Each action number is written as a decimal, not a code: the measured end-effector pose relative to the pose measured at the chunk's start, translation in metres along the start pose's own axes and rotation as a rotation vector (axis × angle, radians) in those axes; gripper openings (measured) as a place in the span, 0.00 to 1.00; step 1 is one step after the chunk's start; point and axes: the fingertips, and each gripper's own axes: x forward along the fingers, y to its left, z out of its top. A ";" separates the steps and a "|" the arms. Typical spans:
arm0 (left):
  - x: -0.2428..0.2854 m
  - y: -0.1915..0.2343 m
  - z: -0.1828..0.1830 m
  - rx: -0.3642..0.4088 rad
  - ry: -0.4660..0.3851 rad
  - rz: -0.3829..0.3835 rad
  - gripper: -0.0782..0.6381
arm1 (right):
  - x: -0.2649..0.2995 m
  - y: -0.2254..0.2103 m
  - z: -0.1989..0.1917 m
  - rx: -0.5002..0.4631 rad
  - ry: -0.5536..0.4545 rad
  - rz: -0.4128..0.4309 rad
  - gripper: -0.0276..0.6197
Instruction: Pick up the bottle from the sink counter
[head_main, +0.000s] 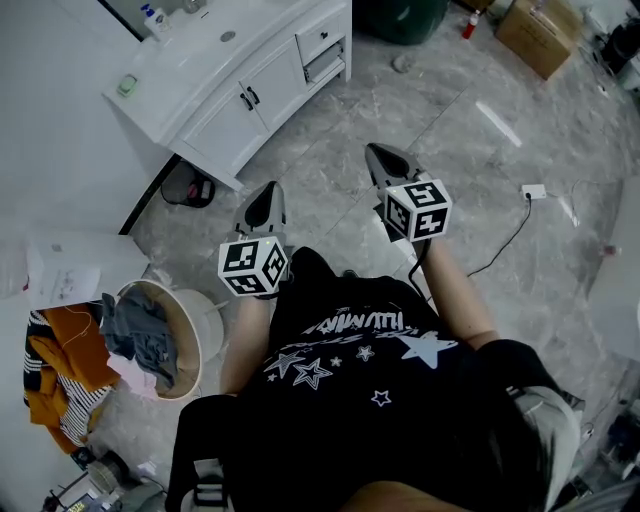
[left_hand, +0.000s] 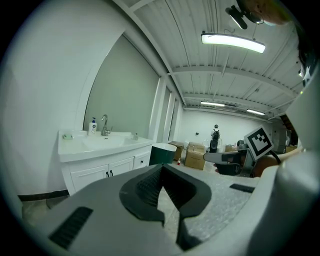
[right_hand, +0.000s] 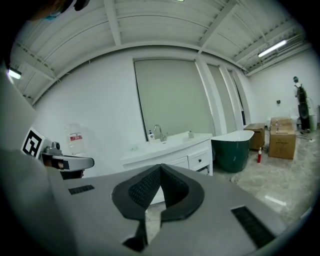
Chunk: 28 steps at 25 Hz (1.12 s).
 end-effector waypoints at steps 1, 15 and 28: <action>0.002 0.001 0.000 -0.005 0.000 0.000 0.12 | 0.001 -0.001 0.001 0.003 -0.005 0.003 0.05; 0.126 0.071 0.014 -0.039 0.029 -0.041 0.12 | 0.093 -0.070 0.018 0.021 0.002 -0.060 0.05; 0.315 0.158 0.057 -0.050 0.115 -0.134 0.12 | 0.258 -0.162 0.067 0.067 0.058 -0.143 0.05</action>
